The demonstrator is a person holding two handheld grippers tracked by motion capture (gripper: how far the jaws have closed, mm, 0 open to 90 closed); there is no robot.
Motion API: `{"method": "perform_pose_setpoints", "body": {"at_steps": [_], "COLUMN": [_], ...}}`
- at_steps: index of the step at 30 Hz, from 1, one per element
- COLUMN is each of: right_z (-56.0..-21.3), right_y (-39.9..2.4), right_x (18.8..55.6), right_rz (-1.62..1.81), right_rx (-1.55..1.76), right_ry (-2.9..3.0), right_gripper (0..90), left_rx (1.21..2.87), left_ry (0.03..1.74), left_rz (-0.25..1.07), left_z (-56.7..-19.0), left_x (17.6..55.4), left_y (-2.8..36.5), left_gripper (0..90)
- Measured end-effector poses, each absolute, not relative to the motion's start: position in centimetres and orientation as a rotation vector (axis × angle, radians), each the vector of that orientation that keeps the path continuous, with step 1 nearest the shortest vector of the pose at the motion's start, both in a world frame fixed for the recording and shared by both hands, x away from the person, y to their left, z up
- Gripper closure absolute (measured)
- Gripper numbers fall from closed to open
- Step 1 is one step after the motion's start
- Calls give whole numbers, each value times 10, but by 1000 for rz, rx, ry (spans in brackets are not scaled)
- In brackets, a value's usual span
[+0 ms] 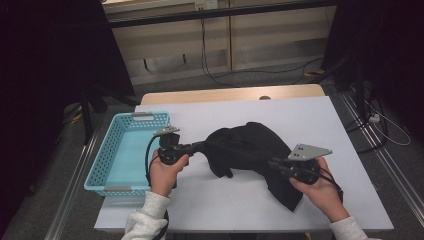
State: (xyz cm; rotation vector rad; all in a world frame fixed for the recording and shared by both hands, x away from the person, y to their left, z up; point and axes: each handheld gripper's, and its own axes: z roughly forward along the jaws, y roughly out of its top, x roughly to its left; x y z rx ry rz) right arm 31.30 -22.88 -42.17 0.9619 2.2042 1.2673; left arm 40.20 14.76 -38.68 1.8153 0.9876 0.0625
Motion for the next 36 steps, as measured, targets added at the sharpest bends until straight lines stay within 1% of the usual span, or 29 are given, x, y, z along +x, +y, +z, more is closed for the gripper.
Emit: {"method": "perform_pose_setpoints", "body": {"at_steps": [5,9,13,27,36], "right_z": [-407,-403,-402,-395,-400], "right_y": [-256,-270,-274,-290,-279], "right_x": [313,312,312,310,312], "right_rz": [1318,1330,1345,1375,1357], "right_rx": [1034,1066,1077,1137,1111], "right_ry": [2061,2004,1986,1888,1937], "right_gripper": [843,846,846,842,841], "left_rx": [1796,1768,1762,1803,1835], "left_ry": [1022,1049,1065,1061,1062], "left_rz": [104,138,159,195,198], "left_z": [-384,-381,-380,-384,-389], "left_x": [404,405,405,404,404], "left_y": [156,165,170,163,157], "left_gripper": [884,884,884,883,883]}}
